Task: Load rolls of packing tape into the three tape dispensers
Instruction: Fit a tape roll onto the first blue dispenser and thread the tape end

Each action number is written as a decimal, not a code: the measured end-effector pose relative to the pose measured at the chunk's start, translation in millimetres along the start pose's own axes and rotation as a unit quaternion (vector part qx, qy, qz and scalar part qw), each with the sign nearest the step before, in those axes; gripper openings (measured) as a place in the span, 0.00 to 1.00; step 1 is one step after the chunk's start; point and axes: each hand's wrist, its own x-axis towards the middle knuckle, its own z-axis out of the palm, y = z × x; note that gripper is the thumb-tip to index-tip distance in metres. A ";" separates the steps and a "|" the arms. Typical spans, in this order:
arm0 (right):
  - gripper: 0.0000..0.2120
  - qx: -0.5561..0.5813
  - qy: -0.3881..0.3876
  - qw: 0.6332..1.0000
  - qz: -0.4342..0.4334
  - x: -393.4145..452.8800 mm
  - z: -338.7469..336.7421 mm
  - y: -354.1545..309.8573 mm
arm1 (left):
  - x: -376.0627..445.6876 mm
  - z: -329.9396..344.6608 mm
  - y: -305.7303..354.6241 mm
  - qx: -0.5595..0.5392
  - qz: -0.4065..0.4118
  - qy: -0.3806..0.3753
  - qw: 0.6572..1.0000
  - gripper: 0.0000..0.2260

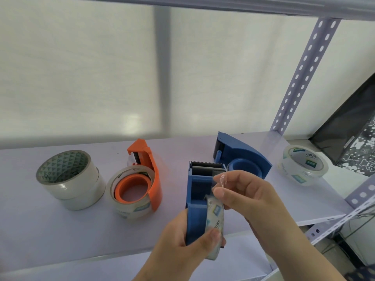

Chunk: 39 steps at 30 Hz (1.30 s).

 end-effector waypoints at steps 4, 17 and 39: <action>0.07 -0.034 0.096 0.995 -0.020 4.1 1.8 8.8 | -3.0 -1.1 -0.3 0.005 0.016 -0.005 1.000 0.24; 0.08 -0.084 0.142 0.986 -0.024 19.5 4.3 26.7 | -3.7 -4.9 3.2 -0.016 0.014 0.003 1.000 0.19; 0.06 -0.162 0.185 0.967 -0.068 43.8 -5.6 16.6 | -5.4 -3.6 7.9 0.023 -0.007 -0.101 0.995 0.21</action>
